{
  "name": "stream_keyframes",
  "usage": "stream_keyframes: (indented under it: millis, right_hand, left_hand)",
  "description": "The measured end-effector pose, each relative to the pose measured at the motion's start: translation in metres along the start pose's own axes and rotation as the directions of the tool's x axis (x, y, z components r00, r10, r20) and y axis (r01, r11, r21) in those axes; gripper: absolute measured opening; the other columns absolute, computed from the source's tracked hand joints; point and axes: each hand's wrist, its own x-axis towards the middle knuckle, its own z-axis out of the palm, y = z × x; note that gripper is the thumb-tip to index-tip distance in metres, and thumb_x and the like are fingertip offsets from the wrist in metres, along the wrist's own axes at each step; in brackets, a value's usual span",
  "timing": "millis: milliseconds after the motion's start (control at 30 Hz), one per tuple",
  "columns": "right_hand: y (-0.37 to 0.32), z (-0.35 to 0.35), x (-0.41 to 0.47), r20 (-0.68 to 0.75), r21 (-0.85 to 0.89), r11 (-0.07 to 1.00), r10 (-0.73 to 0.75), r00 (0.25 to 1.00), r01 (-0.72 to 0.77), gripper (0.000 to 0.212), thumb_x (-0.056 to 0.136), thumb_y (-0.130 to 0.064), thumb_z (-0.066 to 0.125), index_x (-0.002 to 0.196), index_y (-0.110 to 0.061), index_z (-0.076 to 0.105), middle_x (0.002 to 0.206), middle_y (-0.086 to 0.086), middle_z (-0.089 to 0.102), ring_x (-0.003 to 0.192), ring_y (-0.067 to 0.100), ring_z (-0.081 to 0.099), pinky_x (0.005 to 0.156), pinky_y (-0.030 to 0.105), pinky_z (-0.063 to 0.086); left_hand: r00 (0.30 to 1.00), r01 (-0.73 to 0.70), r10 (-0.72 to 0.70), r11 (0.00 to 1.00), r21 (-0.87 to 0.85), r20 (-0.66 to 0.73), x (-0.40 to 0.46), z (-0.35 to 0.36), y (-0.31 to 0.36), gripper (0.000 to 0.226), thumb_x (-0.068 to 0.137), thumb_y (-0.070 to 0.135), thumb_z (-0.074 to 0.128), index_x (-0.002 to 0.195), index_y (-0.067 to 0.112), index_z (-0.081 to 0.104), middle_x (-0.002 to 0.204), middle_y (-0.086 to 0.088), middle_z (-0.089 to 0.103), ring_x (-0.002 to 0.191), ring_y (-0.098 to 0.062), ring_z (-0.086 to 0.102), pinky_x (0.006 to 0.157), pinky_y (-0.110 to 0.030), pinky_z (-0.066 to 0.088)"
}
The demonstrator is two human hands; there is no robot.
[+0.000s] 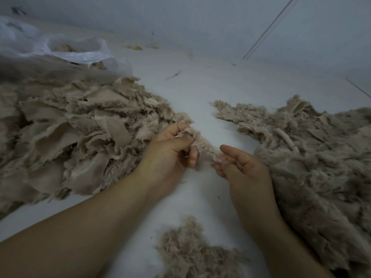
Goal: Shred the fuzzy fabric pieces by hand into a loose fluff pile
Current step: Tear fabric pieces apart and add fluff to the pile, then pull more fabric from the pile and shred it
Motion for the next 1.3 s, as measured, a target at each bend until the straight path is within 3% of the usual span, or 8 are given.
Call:
stream_keyframes:
  millis: [167,300,500,633,833,1000,1133,1300]
  right_hand:
    - [0.001,-0.004,0.002,-0.06,0.055,0.998,0.016,0.998,-0.012,0.041,0.097,-0.001,0.053,0.135,-0.017,0.057,0.081,-0.012,0.065,0.065,0.004,0.057,0.048,0.014,0.041]
    - [-0.004,-0.002,-0.001,-0.037,0.092,0.996,0.022,0.999,-0.019,0.041,0.098,-0.007,0.055,0.133,-0.027,0.059,0.12,-0.015,0.067,0.083,0.007,0.069,0.054,0.017,0.05]
    - [-0.004,0.0,-0.005,0.086,-0.061,0.99,-0.121,0.989,0.127,0.005,0.085,-0.019,0.073,0.081,-0.018,0.075,0.061,-0.002,0.064,0.051,0.006,0.051,0.047,0.018,0.043]
    - [-0.001,0.001,-0.004,0.092,-0.026,0.995,-0.094,0.991,0.097,0.032,0.092,-0.017,0.066,0.061,-0.021,0.074,0.056,0.009,0.064,0.054,0.012,0.058,0.049,0.02,0.047]
    - [-0.001,0.001,-0.004,0.119,-0.051,0.993,-0.103,0.987,0.11,0.028,0.093,-0.017,0.066,0.068,-0.004,0.066,0.055,0.007,0.056,0.052,0.012,0.051,0.049,0.025,0.045]
    - [-0.007,0.002,-0.007,0.12,-0.052,0.993,-0.098,0.988,0.105,0.043,0.095,-0.025,0.064,0.066,0.006,0.058,0.061,0.034,0.05,0.054,0.028,0.047,0.048,0.054,0.043]
    - [-0.006,-0.001,-0.006,0.074,0.022,0.999,-0.04,0.996,0.038,0.046,0.095,-0.025,0.064,0.074,0.015,0.054,0.067,0.04,0.046,0.065,0.026,0.045,0.061,0.045,0.038]
    - [-0.005,-0.003,-0.004,0.041,0.068,0.998,0.012,0.999,-0.015,0.039,0.095,-0.029,0.063,0.079,0.005,0.071,0.078,0.039,0.063,0.066,0.037,0.061,0.064,0.05,0.052]
  left_hand:
    - [1.0,-0.004,0.002,0.995,-0.095,-0.019,0.004,-0.006,0.006,0.017,0.075,0.002,0.057,0.066,0.012,0.046,0.056,-0.01,0.035,0.043,-0.019,0.038,0.046,-0.025,0.031]
    - [0.987,0.073,-0.092,0.986,0.149,0.13,0.0,-0.005,0.006,0.019,0.074,0.004,0.061,0.061,0.01,0.047,0.046,-0.008,0.04,0.036,-0.017,0.035,0.041,-0.022,0.03]
    - [0.947,0.127,-0.231,0.907,0.402,0.222,-0.003,-0.004,0.009,0.025,0.078,0.022,0.069,0.079,0.0,0.057,0.041,-0.007,0.045,0.036,-0.015,0.033,0.044,-0.025,0.025]
    - [0.988,0.066,-0.109,0.935,0.348,0.107,-0.003,-0.003,0.006,0.024,0.077,0.03,0.069,0.064,0.012,0.061,0.04,-0.006,0.045,0.036,-0.016,0.033,0.044,-0.025,0.026]
    - [0.996,0.022,-0.051,0.931,0.363,0.071,-0.004,0.001,0.001,0.033,0.081,0.036,0.066,0.057,0.014,0.058,0.039,-0.009,0.043,0.035,-0.019,0.031,0.046,-0.027,0.025]
    - [0.998,-0.012,-0.014,0.903,0.429,0.058,-0.006,0.005,0.0,0.048,0.08,0.041,0.067,0.06,-0.001,0.053,0.034,-0.008,0.038,0.03,-0.017,0.026,0.04,-0.022,0.021]
    - [0.998,-0.023,0.041,0.919,0.393,-0.038,-0.004,0.004,0.001,0.048,0.09,0.045,0.061,0.06,0.007,0.054,0.036,-0.012,0.041,0.033,-0.02,0.03,0.044,-0.027,0.024]
    - [0.941,-0.016,-0.24,0.674,0.739,0.239,-0.011,0.005,0.007,0.045,0.077,0.035,0.081,0.063,-0.002,0.061,0.045,-0.012,0.058,0.035,-0.012,0.042,0.039,-0.016,0.03]
